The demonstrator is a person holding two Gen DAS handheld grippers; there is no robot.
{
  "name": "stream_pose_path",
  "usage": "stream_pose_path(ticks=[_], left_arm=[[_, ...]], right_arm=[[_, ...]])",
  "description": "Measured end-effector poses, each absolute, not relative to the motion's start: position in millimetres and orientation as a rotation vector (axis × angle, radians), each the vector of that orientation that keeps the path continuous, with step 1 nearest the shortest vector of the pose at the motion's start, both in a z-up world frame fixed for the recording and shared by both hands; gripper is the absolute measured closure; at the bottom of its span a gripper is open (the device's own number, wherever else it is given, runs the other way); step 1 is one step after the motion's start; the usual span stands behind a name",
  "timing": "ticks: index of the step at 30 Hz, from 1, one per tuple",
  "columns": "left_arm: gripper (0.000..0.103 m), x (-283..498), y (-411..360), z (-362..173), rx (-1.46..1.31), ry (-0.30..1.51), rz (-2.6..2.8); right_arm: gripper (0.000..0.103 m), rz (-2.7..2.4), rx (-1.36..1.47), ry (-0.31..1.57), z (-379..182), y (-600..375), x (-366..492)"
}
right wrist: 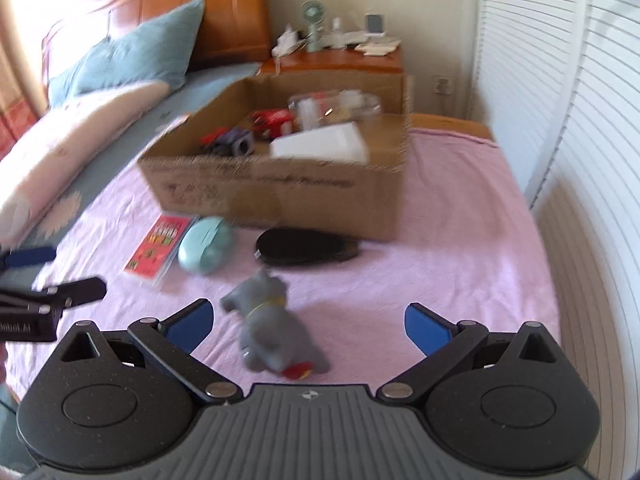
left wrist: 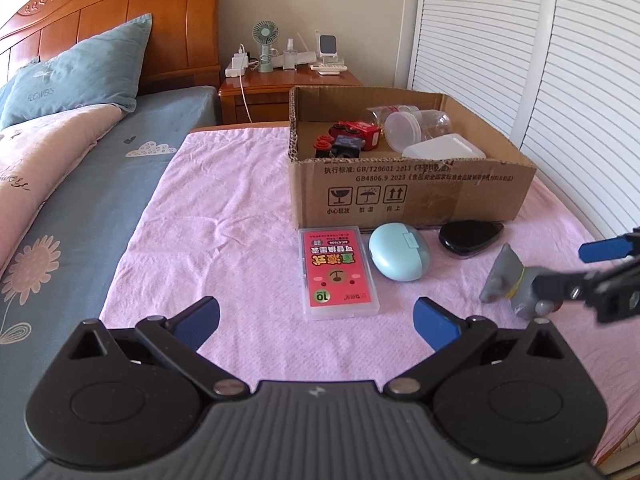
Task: Organize rigid objects
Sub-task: 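Move the right tool to the grey cat figure and the left tool to the red card pack, then grasp the red card pack with the left tool while the right tool grasps the grey cat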
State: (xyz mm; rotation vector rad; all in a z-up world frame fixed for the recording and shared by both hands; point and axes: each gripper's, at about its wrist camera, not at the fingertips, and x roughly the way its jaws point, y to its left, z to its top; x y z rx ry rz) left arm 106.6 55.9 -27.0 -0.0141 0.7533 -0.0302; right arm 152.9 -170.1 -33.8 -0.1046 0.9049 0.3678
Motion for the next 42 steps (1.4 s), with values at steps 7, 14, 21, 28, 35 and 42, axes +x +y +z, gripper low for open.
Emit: stream_pose_path(ticks=[7, 14, 21, 28, 35, 42], left_arm=[[0.001, 124.4, 53.0, -42.3, 0.024, 0.8, -0.047], [0.001, 149.2, 48.0, -54.8, 0.035, 0.819, -0.05], [0.0, 164.9, 47.8, -71.5, 0.018, 0.846, -0.032], [0.0, 155.3, 75.0, -72.2, -0.016, 0.849, 0.004], [0.0, 143.6, 98.8, -71.7, -0.007, 0.84, 0.026], [0.003, 155.7, 81.0, -70.0, 0.102, 0.786, -0.057]], right_arm=[[0.0, 0.288, -0.134, 0.959, -60.0, -178.0, 155.0], [0.0, 0.256, -0.105, 0.971, -66.2, -199.0, 153.3], [0.0, 0.228, -0.15, 0.966, -74.8, -198.9, 150.6], [0.0, 0.231, -0.152, 0.951, -75.8, -199.7, 150.2], [0.0, 0.242, -0.156, 0.935, -76.4, -199.7, 148.0], [0.0, 0.252, -0.158, 0.92, -77.0, -197.7, 145.7]])
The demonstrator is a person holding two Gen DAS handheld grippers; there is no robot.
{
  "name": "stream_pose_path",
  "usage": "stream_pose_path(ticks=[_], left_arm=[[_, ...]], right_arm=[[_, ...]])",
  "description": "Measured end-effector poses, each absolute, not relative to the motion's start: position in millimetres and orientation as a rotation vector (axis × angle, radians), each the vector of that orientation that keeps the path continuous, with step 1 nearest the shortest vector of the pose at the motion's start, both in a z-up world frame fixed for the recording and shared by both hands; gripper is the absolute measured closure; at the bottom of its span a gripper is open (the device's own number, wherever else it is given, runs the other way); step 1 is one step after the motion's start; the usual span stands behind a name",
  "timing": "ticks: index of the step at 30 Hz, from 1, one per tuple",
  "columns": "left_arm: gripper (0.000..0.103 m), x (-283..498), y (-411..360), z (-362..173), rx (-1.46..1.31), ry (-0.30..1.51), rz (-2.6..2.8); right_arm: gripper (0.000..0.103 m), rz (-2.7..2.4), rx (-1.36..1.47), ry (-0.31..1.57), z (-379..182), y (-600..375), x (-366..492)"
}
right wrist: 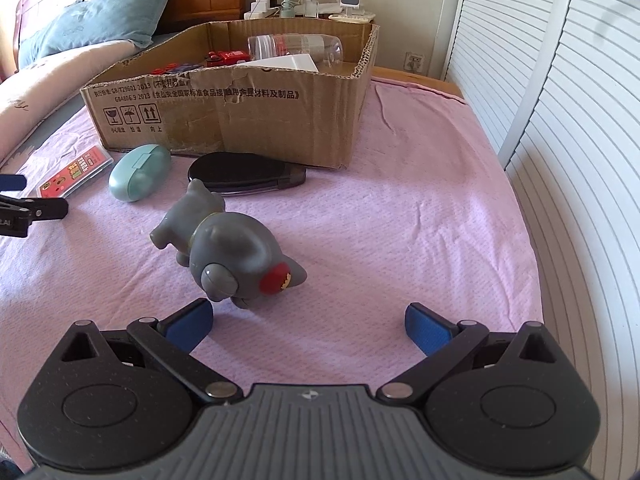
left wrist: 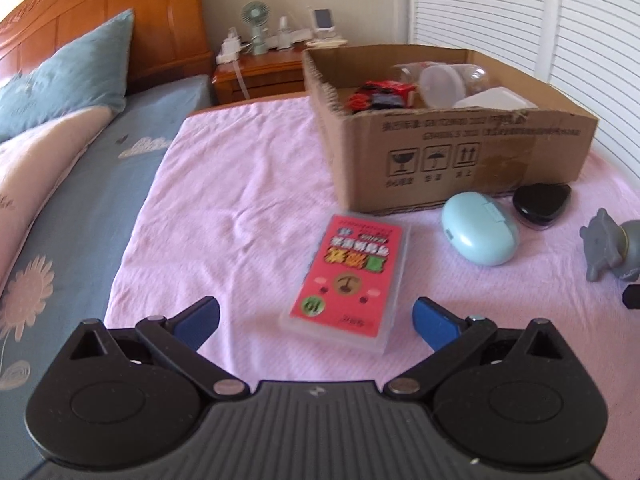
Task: Organize rigid objects
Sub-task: 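Grasp the red card pack with the left tool while the right tool grasps the grey cat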
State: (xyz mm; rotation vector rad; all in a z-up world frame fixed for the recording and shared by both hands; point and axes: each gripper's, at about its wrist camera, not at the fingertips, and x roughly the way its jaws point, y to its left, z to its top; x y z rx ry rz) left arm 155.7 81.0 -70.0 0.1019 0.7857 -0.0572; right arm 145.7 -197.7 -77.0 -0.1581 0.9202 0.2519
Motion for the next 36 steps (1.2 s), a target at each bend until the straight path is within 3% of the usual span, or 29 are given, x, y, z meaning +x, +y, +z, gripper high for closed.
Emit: stream_pose_path(ticks=[8, 11, 24, 36], left_arm=[[0.029, 172.9, 75.8, -67.1, 0.073, 0.793, -0.193], [0.046, 171.0, 74.1, -64.7, 0.074, 0.799, -0.214], [0.047, 136.1, 54.7, -62.2, 0.074, 0.814, -0.221], [0.048, 143.2, 52.9, -62.5, 0.094, 0.816, -0.267]], right_arm=[[0.0, 0.264, -0.163, 0.915, -77.5, -196.1, 144.5], [0.0, 0.276, -0.169, 0.915, -77.2, -194.9, 143.7], [0.0, 0.144, -0.144, 0.911, -75.5, -213.7, 160.6], [0.0, 0.326, -0.114, 0.903, -72.8, -196.8, 145.6]])
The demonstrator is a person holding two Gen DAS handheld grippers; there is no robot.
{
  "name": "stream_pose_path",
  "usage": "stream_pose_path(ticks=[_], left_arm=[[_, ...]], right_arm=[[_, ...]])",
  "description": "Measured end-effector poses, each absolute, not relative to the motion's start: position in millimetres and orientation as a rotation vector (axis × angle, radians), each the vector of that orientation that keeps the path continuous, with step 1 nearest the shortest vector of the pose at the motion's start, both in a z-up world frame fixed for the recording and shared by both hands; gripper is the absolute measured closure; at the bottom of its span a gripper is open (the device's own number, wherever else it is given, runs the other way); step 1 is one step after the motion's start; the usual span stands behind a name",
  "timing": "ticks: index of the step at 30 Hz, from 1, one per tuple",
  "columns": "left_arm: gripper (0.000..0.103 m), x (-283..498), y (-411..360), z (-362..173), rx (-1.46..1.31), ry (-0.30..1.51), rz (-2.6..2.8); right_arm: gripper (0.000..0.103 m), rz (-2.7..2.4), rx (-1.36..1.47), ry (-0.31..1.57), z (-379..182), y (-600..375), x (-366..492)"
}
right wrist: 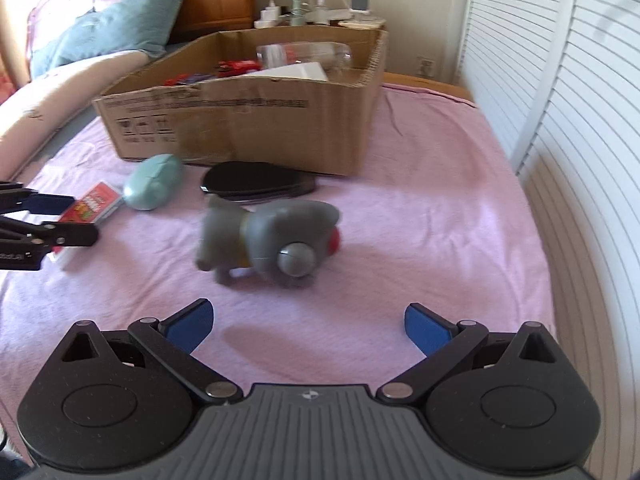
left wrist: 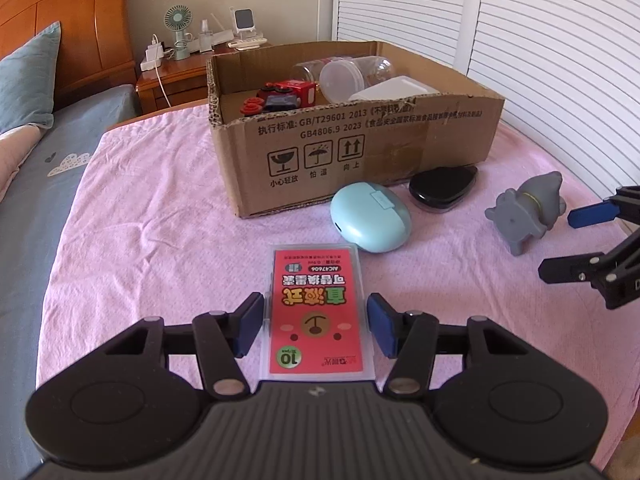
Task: Organize rigid objects
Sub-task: 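Grasp the red card pack with the left tool while the right tool grasps the grey cat, then carry the grey cat into the box and open the right tool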
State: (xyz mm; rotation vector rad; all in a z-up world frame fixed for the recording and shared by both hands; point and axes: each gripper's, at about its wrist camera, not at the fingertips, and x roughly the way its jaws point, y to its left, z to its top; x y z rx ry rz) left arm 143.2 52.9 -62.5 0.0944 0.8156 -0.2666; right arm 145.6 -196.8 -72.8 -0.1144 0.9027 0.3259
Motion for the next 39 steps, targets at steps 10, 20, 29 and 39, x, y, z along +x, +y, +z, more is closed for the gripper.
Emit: stream_pose_path(ticks=[10, 20, 29, 39], left_arm=[[0.048, 134.0, 49.6, -62.5, 0.037, 0.817, -0.146], [0.048, 132.0, 46.1, -62.5, 0.027, 0.817, -0.11], [0.042, 134.0, 44.9, -63.7, 0.029, 0.815, -0.091], [0.048, 133.2, 43.2, -63.1, 0.021, 0.815, -0.094]], right_arm=[[0.0, 0.321, -0.092, 0.859, -70.2, -180.6, 155.6], [0.015, 0.274, -0.093, 0.829, -74.6, -170.5, 164.3], [0.023, 0.247, -0.115, 0.825, -75.6, -166.1, 167.3], [0.026, 0.242, -0.13, 0.827, -74.4, -164.5, 167.8]])
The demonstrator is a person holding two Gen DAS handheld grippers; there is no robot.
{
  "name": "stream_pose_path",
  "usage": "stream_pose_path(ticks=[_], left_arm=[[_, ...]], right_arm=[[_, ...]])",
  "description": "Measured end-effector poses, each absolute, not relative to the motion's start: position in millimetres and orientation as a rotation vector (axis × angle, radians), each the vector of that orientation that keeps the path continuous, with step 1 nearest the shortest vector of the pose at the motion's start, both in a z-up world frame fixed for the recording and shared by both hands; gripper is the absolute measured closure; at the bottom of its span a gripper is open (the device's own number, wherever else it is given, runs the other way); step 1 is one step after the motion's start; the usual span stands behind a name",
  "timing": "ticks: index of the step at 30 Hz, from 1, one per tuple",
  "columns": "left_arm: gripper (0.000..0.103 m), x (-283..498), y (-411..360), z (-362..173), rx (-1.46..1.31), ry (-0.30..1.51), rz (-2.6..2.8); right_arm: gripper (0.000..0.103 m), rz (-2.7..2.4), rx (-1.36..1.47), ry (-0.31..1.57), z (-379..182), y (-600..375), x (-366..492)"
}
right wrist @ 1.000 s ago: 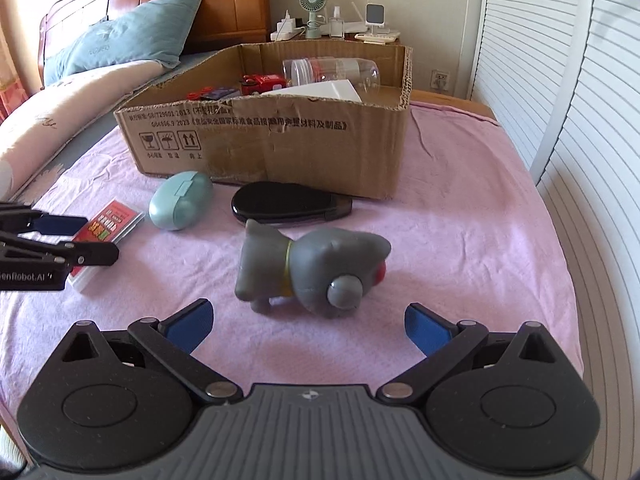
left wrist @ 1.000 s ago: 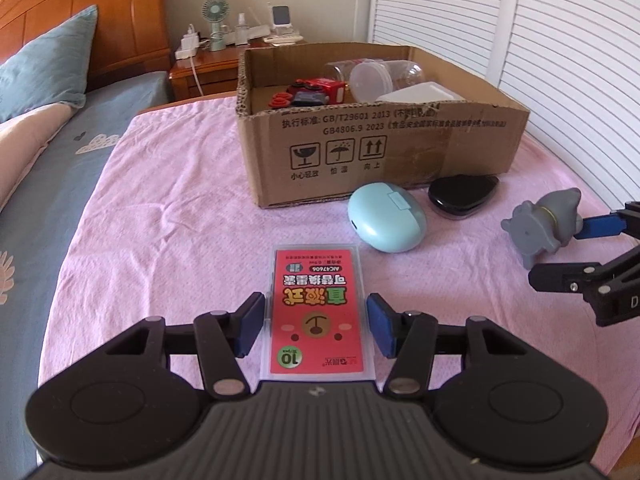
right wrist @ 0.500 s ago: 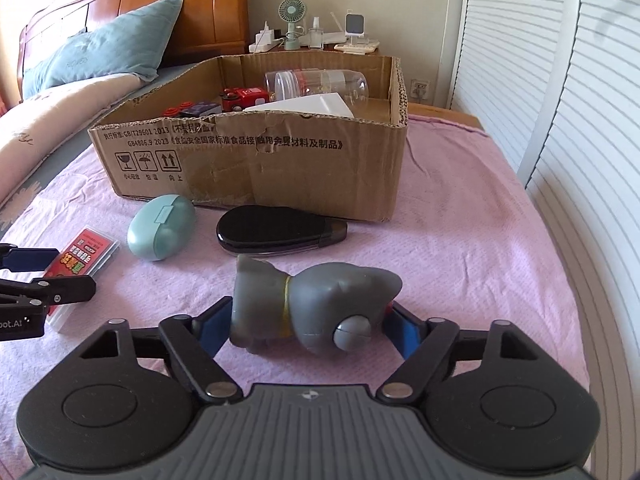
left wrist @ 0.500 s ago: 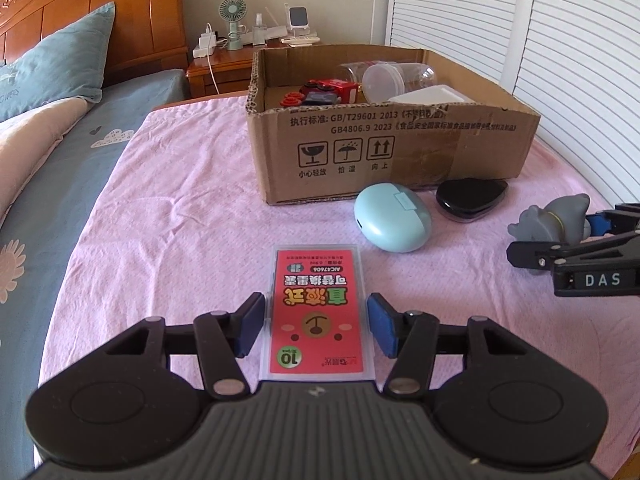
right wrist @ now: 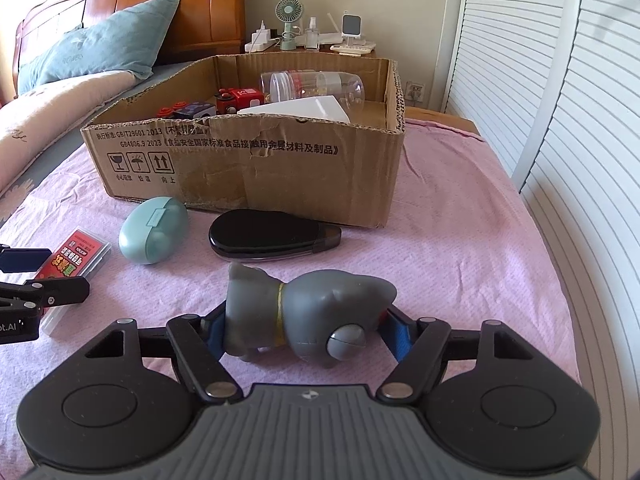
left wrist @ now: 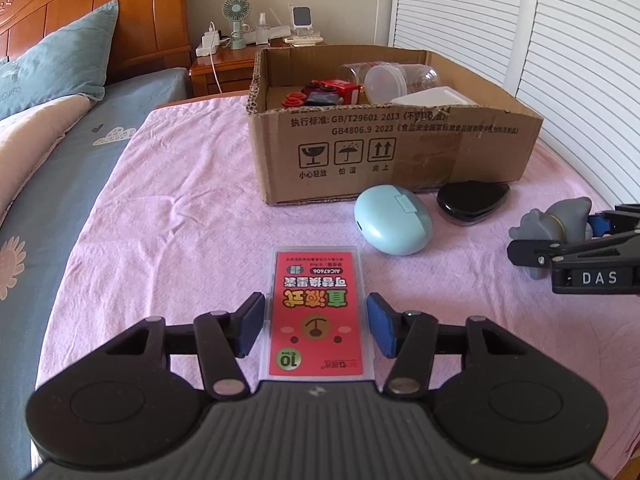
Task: Organize rigid objects
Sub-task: 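Carry the grey cat into the box and open the right tool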
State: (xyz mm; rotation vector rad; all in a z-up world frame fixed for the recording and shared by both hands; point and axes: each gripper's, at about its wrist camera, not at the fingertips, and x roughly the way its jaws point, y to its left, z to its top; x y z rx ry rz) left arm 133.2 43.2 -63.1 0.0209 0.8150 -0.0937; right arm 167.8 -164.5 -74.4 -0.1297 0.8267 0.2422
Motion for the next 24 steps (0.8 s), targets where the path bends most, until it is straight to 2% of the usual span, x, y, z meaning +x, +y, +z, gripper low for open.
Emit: stream_pose_path(ticks=[14, 24], left_arm=[[0.049, 132.7, 53.2, -44.3, 0.071, 0.839, -0.197], [0.049, 128.0, 54.5, -20.7, 0.079, 0.828, -0.257]], right_arm=[[0.026, 0.311, -0.192, 0.802, -50.7, -167.9, 159.8], [0.026, 0.401, -0.193, 0.752, -10.7, -168.6, 163.6]])
